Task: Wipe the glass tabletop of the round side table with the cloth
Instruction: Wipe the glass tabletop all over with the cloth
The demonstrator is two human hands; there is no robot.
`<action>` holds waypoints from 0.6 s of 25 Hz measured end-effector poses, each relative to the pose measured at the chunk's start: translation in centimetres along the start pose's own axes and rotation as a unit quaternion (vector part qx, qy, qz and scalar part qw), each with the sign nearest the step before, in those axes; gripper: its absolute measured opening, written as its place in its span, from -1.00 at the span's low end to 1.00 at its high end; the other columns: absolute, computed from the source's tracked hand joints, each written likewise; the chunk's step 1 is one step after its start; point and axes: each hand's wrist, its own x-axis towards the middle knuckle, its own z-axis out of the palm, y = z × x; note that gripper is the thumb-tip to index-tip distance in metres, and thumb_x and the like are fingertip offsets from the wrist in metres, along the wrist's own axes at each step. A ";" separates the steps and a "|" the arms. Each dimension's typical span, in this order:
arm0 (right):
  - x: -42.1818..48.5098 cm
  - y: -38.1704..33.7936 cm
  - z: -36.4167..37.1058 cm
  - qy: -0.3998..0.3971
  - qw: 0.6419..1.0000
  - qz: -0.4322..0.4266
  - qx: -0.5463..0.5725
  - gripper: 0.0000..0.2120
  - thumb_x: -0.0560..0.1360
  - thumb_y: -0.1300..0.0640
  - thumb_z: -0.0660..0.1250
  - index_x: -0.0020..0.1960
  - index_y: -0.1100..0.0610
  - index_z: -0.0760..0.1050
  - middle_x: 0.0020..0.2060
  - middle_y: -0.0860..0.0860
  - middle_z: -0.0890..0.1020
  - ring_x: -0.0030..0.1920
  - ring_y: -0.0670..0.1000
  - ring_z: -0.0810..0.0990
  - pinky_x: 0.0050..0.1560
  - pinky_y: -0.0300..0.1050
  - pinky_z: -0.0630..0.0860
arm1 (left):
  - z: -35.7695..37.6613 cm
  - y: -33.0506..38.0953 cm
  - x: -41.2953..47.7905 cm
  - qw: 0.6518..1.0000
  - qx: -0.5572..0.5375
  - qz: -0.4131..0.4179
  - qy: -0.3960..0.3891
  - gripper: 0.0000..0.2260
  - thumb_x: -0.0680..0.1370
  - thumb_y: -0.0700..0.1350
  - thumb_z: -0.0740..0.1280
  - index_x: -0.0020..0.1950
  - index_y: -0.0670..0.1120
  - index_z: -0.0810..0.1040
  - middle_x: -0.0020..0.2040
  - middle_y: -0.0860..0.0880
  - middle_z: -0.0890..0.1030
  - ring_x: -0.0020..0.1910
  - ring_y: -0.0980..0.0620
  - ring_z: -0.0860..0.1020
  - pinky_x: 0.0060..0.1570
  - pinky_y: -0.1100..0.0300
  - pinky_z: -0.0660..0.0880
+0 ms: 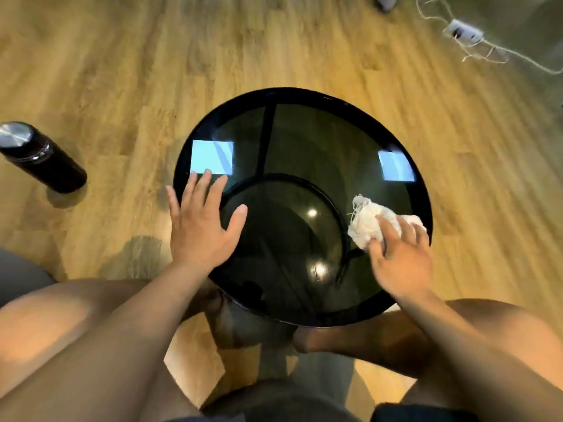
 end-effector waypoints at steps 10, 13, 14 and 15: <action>-9.5 -8.2 1.4 -0.032 0.936 -0.347 0.048 -0.52 0.44 -0.08 0.20 0.33 -0.03 0.51 0.40 0.08 0.46 0.46 0.18 0.30 0.43 0.19 0.19 | 0.1 0.4 -0.8 0.995 0.091 0.031 -0.027 -0.43 0.59 0.24 -0.02 0.53 -0.01 0.24 0.58 -0.14 0.15 0.58 -0.13 0.02 0.49 -0.30 -0.14; -2.3 3.1 1.3 -0.017 0.974 -0.225 -0.004 -0.44 0.43 -0.07 0.16 0.43 -0.06 0.40 0.49 0.09 0.35 0.52 0.20 0.20 0.47 0.19 0.17 | 0.4 0.4 -0.5 0.994 0.106 0.015 -0.035 -0.45 0.62 0.22 0.02 0.54 -0.01 0.21 0.59 -0.15 0.13 0.59 -0.14 0.01 0.49 -0.30 -0.17; 0.4 6.4 0.7 -0.037 0.988 -0.147 -0.011 -0.43 0.44 -0.09 0.13 0.46 -0.11 0.34 0.53 0.09 0.27 0.55 0.20 0.13 0.49 0.20 0.14 | 0.4 0.3 -0.4 0.994 0.107 0.014 -0.030 -0.45 0.62 0.22 0.03 0.54 -0.01 0.21 0.59 -0.16 0.14 0.58 -0.15 0.02 0.49 -0.30 -0.17; 2.3 8.4 -0.1 -0.043 0.996 -0.074 0.006 -0.44 0.46 -0.10 0.13 0.47 -0.13 0.30 0.55 0.09 0.20 0.56 0.22 0.08 0.49 0.19 0.15 | 0.5 0.2 -0.4 0.994 0.103 0.018 -0.023 -0.45 0.62 0.22 0.03 0.54 -0.01 0.22 0.58 -0.17 0.15 0.58 -0.16 0.03 0.48 -0.31 -0.15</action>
